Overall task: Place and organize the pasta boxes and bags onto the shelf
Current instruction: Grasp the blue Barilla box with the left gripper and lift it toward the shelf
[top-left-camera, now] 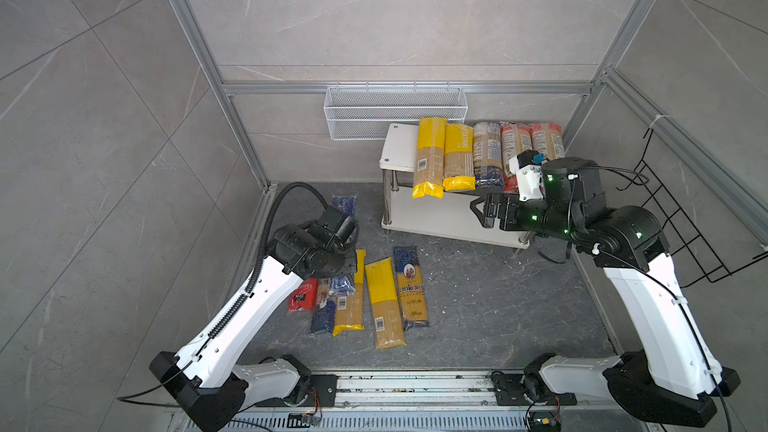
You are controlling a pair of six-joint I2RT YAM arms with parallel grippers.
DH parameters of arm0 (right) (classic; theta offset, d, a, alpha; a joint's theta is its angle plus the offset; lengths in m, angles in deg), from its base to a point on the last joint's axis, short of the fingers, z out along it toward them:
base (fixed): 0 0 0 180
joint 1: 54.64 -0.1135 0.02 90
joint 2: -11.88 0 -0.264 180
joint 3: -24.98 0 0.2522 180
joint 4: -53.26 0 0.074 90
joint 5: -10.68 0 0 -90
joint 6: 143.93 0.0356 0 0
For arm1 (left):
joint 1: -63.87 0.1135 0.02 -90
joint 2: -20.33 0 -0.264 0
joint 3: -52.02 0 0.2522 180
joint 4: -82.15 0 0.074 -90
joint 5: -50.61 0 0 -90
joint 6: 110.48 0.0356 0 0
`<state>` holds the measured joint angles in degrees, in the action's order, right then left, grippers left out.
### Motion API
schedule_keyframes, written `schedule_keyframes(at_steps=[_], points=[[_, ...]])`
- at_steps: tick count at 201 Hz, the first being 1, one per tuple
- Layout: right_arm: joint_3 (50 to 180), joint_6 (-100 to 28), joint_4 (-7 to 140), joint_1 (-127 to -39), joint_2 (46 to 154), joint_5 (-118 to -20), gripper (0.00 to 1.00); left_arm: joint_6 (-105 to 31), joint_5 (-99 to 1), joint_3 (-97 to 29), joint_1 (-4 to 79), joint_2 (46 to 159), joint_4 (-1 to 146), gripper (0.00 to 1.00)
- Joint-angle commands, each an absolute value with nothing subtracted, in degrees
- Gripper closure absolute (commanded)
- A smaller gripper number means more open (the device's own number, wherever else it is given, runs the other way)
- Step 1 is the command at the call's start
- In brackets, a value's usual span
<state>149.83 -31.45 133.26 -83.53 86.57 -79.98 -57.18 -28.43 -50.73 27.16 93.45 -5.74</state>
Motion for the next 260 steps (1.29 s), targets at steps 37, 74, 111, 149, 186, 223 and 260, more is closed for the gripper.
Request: schedule_keyframes(at_steps=[37, 74, 111, 149, 186, 223, 260], points=[[155.1, -31.3, 135.7, -83.6, 88.3, -82.7, 0.0, -44.9, -24.5, -84.0, 26.9, 108.9, -11.6, 1.0], [157.3, -31.8, 136.4, -82.5, 89.6, -83.5, 0.0, -41.2, -26.5, -106.4, 26.4, 121.7, -17.6, 0.99], [159.1, -32.0, 136.7, -79.9, 91.1, -82.4, 0.0, -39.1, -30.4, -117.3, 26.4, 129.4, -17.3, 0.96], [160.5, -32.5, 135.5, -76.5, 93.6, -79.6, 0.01, -36.8, -33.0, -118.1, 26.5, 131.7, -10.0, 0.94], [166.8, -34.4, 136.2, -73.7, 98.7, -77.5, 0.0, -37.6, -38.0, -120.8, 28.5, 134.8, -4.7, 0.92], [169.8, -34.2, 135.9, -71.3, 102.1, -74.9, 0.0, -39.1, -42.8, -121.0, 31.9, 136.3, -1.0, 0.9], [168.1, -33.3, 134.5, -70.2, 102.1, -74.4, 0.0, -40.2, -47.8, -121.9, 34.2, 137.8, 2.8, 0.88]])
